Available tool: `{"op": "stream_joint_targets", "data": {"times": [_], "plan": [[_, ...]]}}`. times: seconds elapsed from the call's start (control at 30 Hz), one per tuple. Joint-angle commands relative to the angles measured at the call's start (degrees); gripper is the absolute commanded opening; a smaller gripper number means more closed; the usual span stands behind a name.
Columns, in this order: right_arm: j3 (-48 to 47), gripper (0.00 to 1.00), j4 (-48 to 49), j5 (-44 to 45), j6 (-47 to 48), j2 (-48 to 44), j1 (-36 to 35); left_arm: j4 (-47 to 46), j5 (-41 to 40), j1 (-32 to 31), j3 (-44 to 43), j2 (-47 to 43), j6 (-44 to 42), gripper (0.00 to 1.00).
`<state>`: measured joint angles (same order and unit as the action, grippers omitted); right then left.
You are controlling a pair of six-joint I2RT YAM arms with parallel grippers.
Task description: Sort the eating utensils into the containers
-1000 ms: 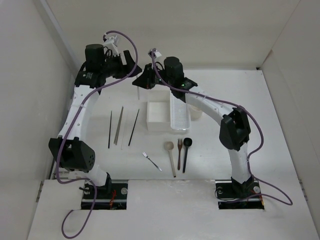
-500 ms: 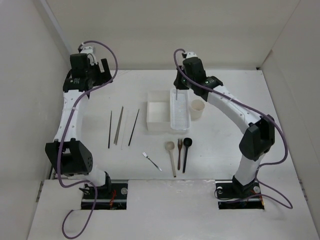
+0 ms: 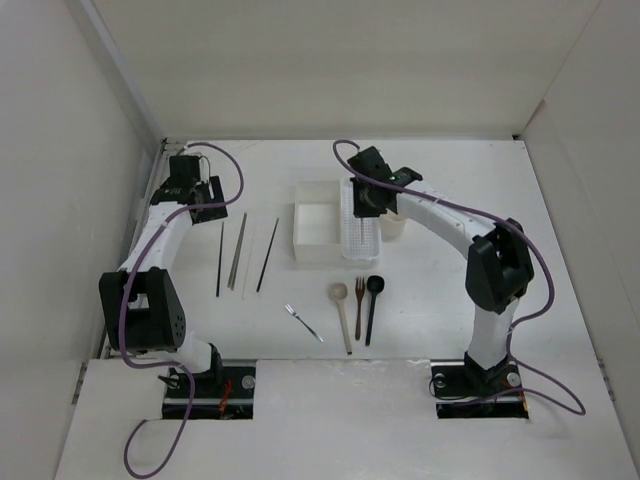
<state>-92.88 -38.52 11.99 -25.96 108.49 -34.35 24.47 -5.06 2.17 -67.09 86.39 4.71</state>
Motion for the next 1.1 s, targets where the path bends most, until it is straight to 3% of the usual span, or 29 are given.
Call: {"op": "stream_joint_targets", "data": {"times": [0.0, 0.5, 0.6, 0.73, 0.8, 0.83, 0.9, 1.0, 1.07], "plan": [[1.2, 0.00, -1.5, 0.0, -1.7, 0.8, -0.7, -2.9, -2.6, -0.4, 0.3, -2.7, 0.9, 0.71], [2.1, 0.00, 3.3, -1.2, -2.3, 4.7, 0.3, -3.0, -4.3, -0.9, 2.4, -3.2, 1.4, 0.72], [1.6, 0.05, 2.8, -1.2, -2.3, 6.0, 0.3, -2.5, -4.3, -0.9, 2.4, -3.2, 2.0, 0.72], [2.6, 0.12, 2.8, -1.2, -2.3, 6.0, 0.9, -2.5, -4.3, -0.9, 2.4, -3.2, 2.0, 0.72], [2.6, 0.28, 2.8, -1.2, -2.3, 6.0, 1.5, -2.5, -4.3, -0.9, 2.4, -3.2, 2.0, 0.72], [2.6, 0.44, 2.8, -1.2, -2.3, 6.0, 1.5, -2.5, -4.8, -0.9, 2.4, -3.2, 2.0, 0.72], [2.6, 0.54, 2.1, -0.1, -2.3, 5.3, 1.5, -2.5, -4.8, -0.9, 2.4, -3.2, 2.0, 0.74], [1.5, 0.57, 2.1, 2.7, -1.7, 3.6, 0.9, -2.5, -5.9, -0.9, 3.8, -3.2, 2.0, 0.72], [-0.2, 0.57, 1.4, 3.5, -1.7, 3.1, 0.9, -2.5, -5.9, -0.9, 5.5, -3.2, 1.4, 0.62]]}}
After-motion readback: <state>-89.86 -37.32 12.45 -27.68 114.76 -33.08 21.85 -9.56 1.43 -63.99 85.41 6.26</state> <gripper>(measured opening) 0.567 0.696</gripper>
